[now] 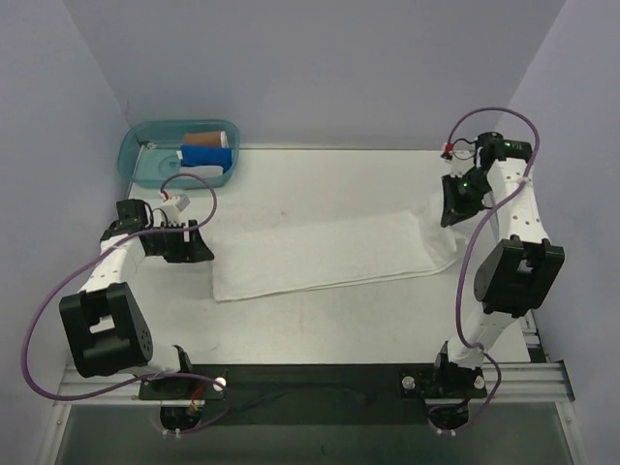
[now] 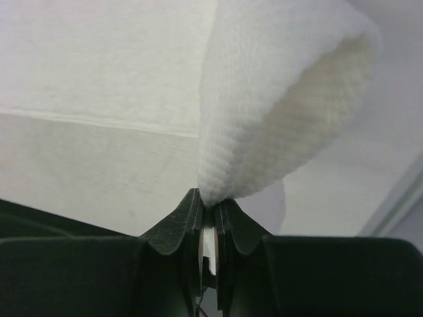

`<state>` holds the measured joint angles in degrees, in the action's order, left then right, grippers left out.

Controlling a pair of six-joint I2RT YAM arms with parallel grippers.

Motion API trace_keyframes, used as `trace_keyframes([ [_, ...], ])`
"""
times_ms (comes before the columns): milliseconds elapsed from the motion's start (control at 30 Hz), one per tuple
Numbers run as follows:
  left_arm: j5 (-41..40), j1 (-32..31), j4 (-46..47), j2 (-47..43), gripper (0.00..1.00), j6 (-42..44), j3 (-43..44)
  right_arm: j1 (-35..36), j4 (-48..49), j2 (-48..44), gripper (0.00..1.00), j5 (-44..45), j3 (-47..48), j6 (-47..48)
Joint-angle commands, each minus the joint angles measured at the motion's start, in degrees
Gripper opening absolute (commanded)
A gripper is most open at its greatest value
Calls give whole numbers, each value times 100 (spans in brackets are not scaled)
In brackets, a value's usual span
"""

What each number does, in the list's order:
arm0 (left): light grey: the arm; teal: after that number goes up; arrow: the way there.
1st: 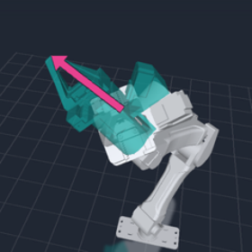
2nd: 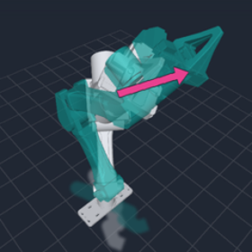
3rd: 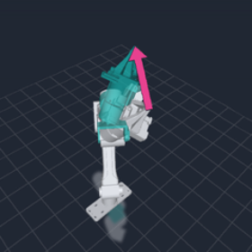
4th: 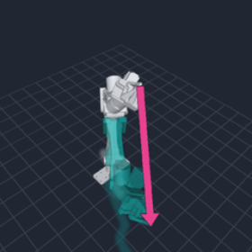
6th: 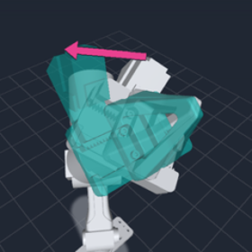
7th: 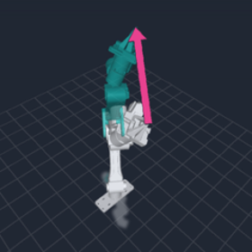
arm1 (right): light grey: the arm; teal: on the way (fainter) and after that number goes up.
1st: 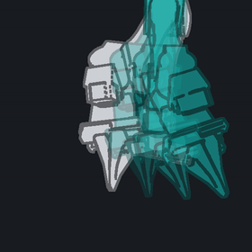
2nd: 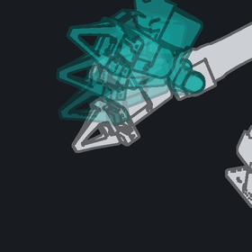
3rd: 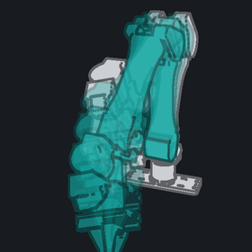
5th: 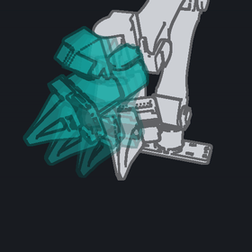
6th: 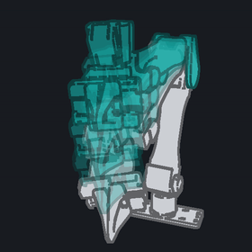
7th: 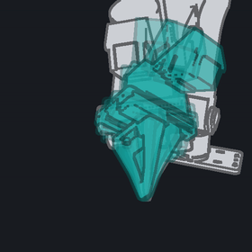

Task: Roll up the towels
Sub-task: Fold the towel

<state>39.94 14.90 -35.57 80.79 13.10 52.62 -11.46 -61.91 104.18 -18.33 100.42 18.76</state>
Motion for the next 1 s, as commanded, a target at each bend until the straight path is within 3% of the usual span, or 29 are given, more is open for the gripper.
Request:
trace_keyframes([
  [0, 171, -127, 156, 252, 72, -106, 117, 555, -436, -135, 0, -1022, -154, -355],
  [67, 163, -188, 156, 366, 65, -246, 152, 759, -279, -126, 0, -1321, -181, -539],
  [200, 216, -320, 129, 604, 62, -449, 178, 1374, 21, 5, 0, -1568, -155, -1022],
  [467, -56, -531, 33, 1026, 61, -528, 336, 2411, 557, 699, 0, -1744, 144, -1682],
  [967, -294, -654, -143, 1404, 65, -511, 521, 3370, 777, 1614, 0, -1744, 812, -2140],
])
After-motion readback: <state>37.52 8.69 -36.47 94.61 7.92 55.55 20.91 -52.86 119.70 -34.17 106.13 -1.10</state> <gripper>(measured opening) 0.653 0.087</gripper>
